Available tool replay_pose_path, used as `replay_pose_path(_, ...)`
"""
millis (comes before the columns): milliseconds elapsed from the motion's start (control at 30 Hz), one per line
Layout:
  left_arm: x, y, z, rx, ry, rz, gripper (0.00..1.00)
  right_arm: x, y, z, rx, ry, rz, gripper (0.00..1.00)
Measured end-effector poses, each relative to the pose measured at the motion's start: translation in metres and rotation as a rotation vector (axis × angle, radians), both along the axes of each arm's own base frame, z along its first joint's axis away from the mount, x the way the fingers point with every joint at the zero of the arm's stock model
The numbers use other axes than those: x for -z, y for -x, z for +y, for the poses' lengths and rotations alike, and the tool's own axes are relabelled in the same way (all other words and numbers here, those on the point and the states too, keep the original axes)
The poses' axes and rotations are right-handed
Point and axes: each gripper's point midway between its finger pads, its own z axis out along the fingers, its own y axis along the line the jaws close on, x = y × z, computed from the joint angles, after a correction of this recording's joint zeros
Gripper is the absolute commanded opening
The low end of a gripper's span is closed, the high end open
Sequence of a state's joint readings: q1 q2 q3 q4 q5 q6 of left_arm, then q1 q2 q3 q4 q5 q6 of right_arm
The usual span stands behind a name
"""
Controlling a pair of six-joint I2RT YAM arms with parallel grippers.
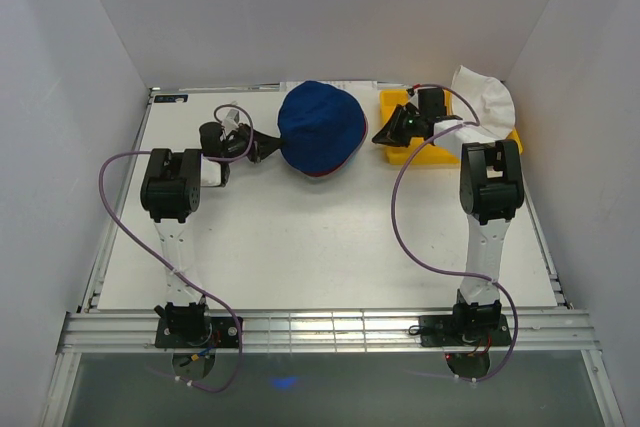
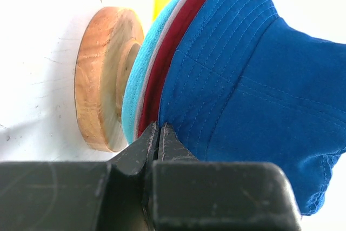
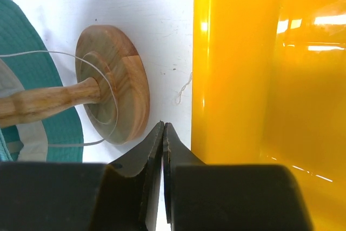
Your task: Stack the hats
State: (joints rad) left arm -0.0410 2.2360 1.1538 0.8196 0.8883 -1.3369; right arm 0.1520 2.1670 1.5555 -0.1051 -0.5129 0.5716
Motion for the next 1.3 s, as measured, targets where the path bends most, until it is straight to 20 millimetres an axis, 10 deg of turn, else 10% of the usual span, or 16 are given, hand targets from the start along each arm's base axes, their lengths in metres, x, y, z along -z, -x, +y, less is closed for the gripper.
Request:
replay_pose_path(467, -0.019, -0.008, 0.003, 0.004, -0.021, -0.024, 0.1, -0.022, -0.006, -0.009, 0.036, 0.014, 0.011, 0.34)
replay_pose_path(900, -0.055, -0.01, 0.008, -0.017, -0.019, -0.089, 0.09, -0.125, 0.024, -0.002, 0.07, -0.113, -0.115, 0.51)
replay_pose_path(1300, -0.051, 0.005, 0.013, -0.064, -0.027, -0.049, 0.08, -0.062, 0.086, 0.038, 0.04, -0.175, 0.043, 0.64)
